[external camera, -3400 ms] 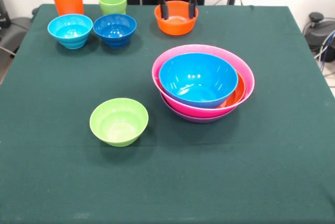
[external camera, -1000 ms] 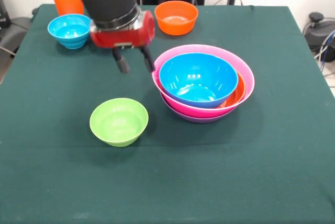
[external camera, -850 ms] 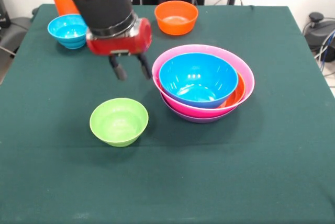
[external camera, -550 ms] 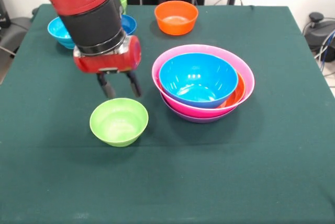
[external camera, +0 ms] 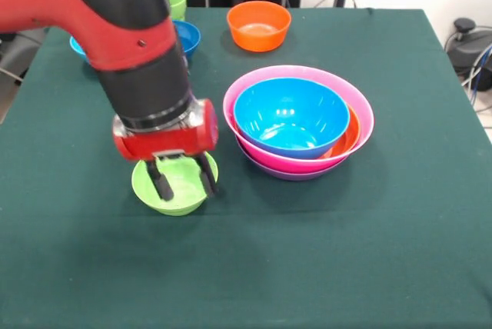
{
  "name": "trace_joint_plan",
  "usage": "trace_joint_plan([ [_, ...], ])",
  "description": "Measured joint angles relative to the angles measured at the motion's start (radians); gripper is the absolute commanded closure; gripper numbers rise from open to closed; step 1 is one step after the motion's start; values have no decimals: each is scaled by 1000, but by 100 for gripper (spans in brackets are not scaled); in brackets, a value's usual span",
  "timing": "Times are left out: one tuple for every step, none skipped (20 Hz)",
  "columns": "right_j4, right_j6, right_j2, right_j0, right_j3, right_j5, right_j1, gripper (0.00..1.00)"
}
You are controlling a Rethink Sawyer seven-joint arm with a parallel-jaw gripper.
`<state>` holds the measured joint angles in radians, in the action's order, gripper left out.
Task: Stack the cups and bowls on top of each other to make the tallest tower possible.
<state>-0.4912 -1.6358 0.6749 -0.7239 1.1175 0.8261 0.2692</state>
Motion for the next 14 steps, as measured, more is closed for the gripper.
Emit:
trace_joint_plan([
  [-4,11,3,6,-10,0,-7,0],
  [-7,18,4,11,-17,0,-11,0],
  [-14,39,7,24,-33,0,-21,0],
  [-17,48,8,31,-41,0,-26,0],
  [-19,57,8,38,-48,0,-30,0],
  [-20,64,8,43,-53,0,-33,0],
  [-21,70,8,48,-58,0,-36,0],
  [-22,91,8,64,-75,5,-45,0],
  [-23,99,8,70,-82,9,-48,0],
  [-24,110,8,76,-89,15,-51,0],
  [-24,120,8,82,-96,21,-54,0],
  [-24,132,9,88,-103,30,-56,0],
  [-24,141,10,92,-106,37,-57,0],
  [-23,151,12,96,-107,47,-57,0],
])
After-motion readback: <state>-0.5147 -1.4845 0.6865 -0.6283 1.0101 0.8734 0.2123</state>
